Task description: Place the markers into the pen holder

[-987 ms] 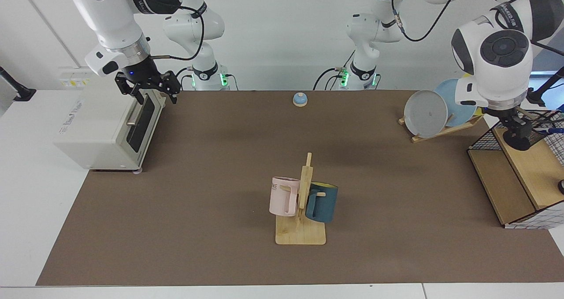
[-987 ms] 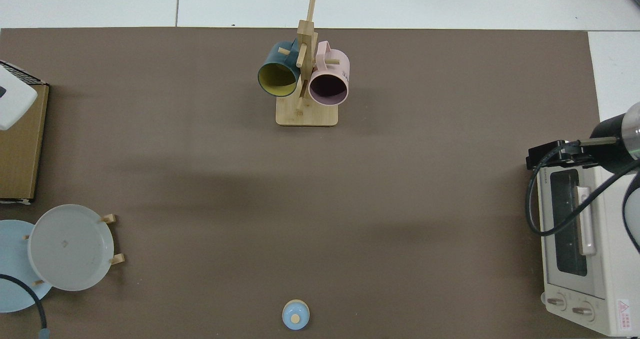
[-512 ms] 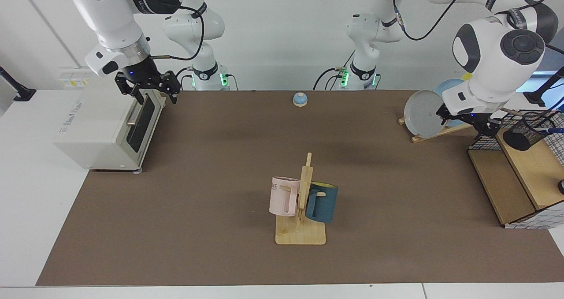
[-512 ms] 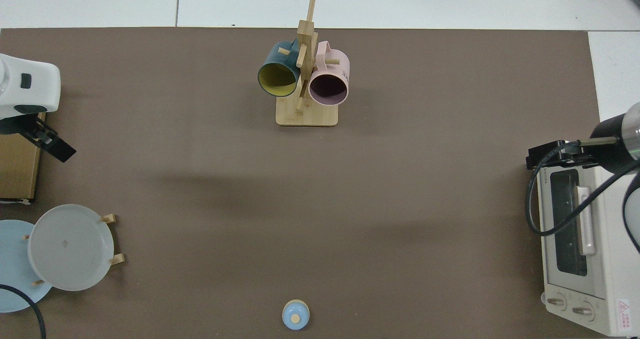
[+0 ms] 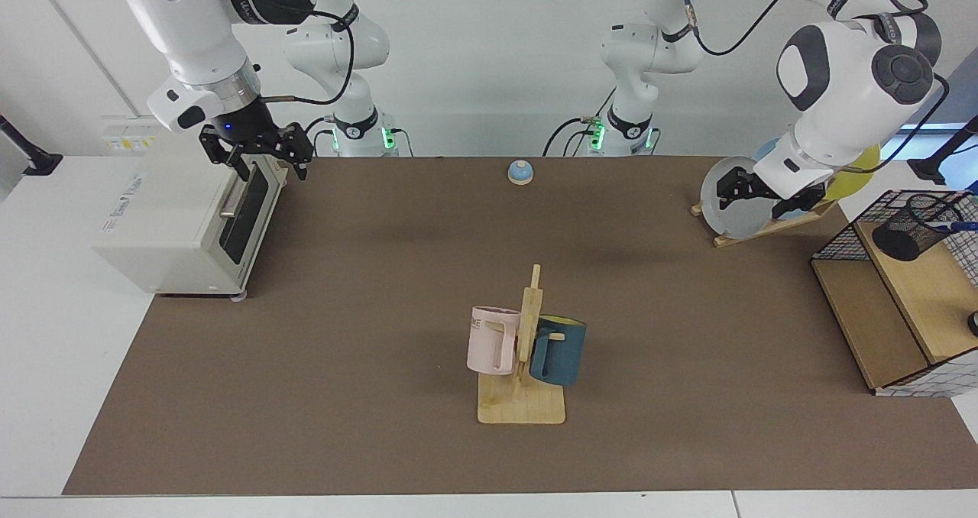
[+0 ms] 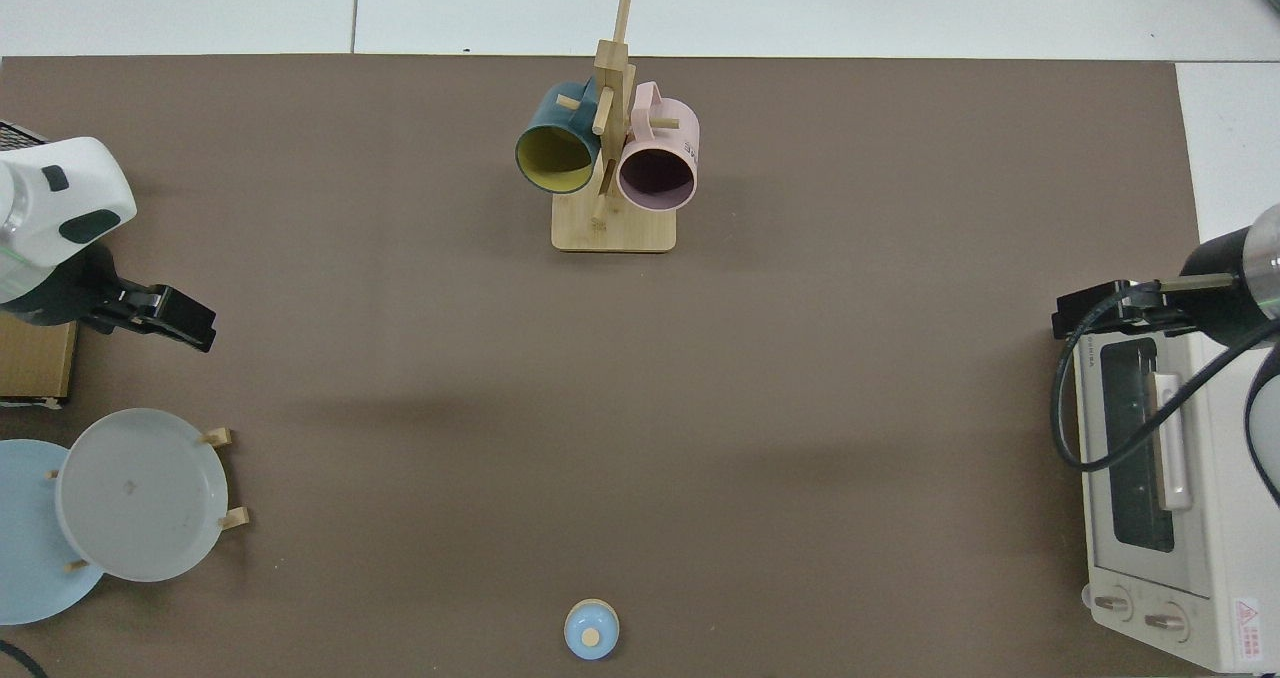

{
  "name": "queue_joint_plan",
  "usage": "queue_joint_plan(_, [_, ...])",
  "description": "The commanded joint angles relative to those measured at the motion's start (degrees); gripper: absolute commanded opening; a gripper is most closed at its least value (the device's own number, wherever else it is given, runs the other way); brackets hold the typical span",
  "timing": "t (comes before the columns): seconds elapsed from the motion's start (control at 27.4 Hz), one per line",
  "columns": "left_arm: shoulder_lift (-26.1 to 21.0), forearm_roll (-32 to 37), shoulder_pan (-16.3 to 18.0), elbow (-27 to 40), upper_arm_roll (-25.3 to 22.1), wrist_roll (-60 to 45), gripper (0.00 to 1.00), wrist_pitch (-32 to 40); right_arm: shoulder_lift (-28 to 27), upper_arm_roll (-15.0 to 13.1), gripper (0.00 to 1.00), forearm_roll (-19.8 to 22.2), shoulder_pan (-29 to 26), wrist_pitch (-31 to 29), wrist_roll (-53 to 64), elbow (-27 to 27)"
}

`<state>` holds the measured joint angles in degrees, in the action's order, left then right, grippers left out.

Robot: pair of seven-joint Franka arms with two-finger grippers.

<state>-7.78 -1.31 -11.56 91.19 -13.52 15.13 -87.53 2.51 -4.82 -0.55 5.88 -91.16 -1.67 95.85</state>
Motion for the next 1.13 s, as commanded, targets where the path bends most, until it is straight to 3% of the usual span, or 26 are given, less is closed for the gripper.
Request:
queue_joint_plan(0.0, [4.7,-3.2,3.1,2.0,4.3,-4.5,1.0,-0.6,-0.6,0.3,1.0,-0.9,-0.6,-0.4,-0.9,-0.8])
queue_joint_plan(0.11, [6.6,-2.5,6.9,1.9,11.9,-7.5,1.0,-0.4,-0.6,0.3,1.0,-0.9,-0.6,-0.4,-0.9,-0.8])
queue_joint_plan(0.22, [7.3,-0.1,7.0,0.3,14.0,-9.7,1.0,-0.5,-0.6,0.3,1.0,-0.9,-0.6,-0.4,-0.9,-0.8])
queue_joint_plan(0.55, [7.4,1.2,7.3,-0.4,11.6,-9.8,1.0,-1.0,-0.6,0.3,1.0,-0.9,-0.6,-0.4,-0.9,-0.8])
queue_joint_plan(1.1, [7.4,1.2,7.2,0.4,11.5,-9.0,1.0,-1.1,-0.6,0.3,1.0,-0.9,-0.6,-0.4,-0.9,-0.8])
